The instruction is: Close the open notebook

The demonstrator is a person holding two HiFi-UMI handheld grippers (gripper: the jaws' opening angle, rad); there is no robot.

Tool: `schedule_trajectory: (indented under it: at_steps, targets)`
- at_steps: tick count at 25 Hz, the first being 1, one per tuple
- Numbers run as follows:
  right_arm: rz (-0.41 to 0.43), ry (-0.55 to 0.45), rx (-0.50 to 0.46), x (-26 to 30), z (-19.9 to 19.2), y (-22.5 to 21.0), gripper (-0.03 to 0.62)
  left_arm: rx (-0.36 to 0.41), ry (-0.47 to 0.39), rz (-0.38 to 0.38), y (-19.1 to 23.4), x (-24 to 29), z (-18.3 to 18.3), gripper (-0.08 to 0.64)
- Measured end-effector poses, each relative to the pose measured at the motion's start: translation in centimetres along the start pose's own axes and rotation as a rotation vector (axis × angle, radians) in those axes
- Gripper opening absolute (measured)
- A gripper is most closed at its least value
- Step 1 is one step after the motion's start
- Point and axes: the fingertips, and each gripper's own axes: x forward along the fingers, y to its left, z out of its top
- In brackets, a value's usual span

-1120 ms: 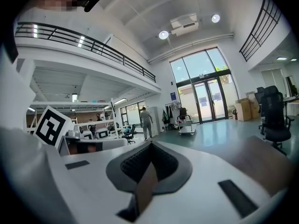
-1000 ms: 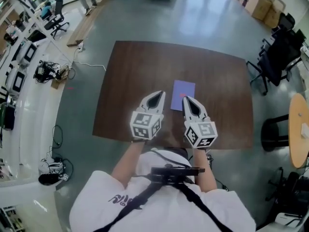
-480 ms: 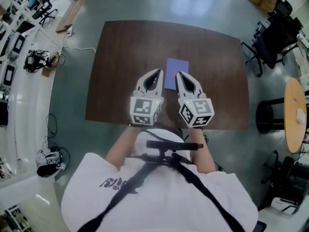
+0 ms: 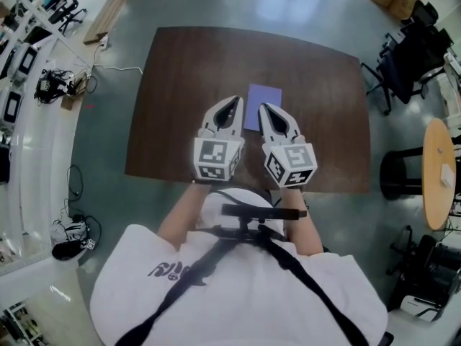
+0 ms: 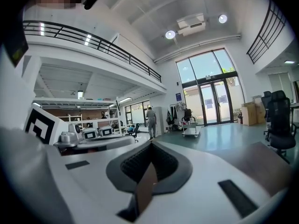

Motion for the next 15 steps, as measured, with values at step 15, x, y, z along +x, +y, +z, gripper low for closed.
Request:
schedule_trajectory:
  at_steps: [15]
  targets:
    - [-0.051, 0.021, 0.028, -1.0, -1.2, -3.5, -0.006, -0.034, 0.137, -0.047, -1.7, 3.3, -3.7, 0.008]
